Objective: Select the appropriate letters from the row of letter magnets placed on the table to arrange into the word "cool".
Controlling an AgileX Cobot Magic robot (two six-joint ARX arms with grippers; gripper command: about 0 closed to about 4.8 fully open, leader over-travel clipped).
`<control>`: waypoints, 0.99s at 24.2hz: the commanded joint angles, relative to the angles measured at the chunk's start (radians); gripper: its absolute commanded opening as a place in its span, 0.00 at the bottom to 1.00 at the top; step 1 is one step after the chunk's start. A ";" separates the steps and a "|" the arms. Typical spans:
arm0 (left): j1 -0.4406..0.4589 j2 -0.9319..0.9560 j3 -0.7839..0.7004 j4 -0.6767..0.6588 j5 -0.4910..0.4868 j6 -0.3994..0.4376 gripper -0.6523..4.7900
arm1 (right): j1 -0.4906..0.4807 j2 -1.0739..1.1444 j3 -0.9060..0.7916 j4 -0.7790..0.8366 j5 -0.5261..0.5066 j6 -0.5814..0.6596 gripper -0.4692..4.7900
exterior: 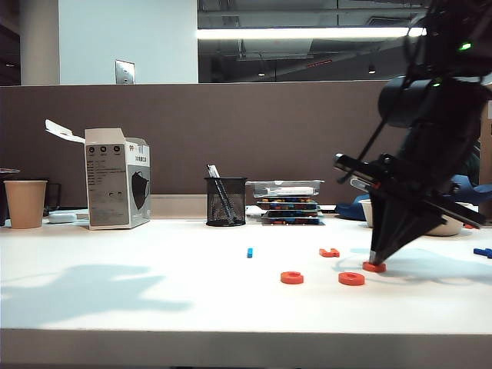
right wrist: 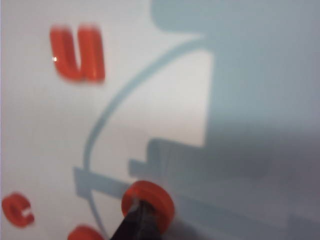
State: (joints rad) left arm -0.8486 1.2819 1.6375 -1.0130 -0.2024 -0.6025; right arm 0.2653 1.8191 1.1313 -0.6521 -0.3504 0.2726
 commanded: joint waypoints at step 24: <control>0.000 -0.003 0.006 0.005 0.000 0.004 0.11 | 0.002 -0.113 -0.059 -0.122 0.054 0.022 0.08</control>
State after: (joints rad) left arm -0.8486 1.2819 1.6375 -1.0115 -0.2020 -0.6022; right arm 0.2680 1.7069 1.0554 -0.7437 -0.3088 0.2943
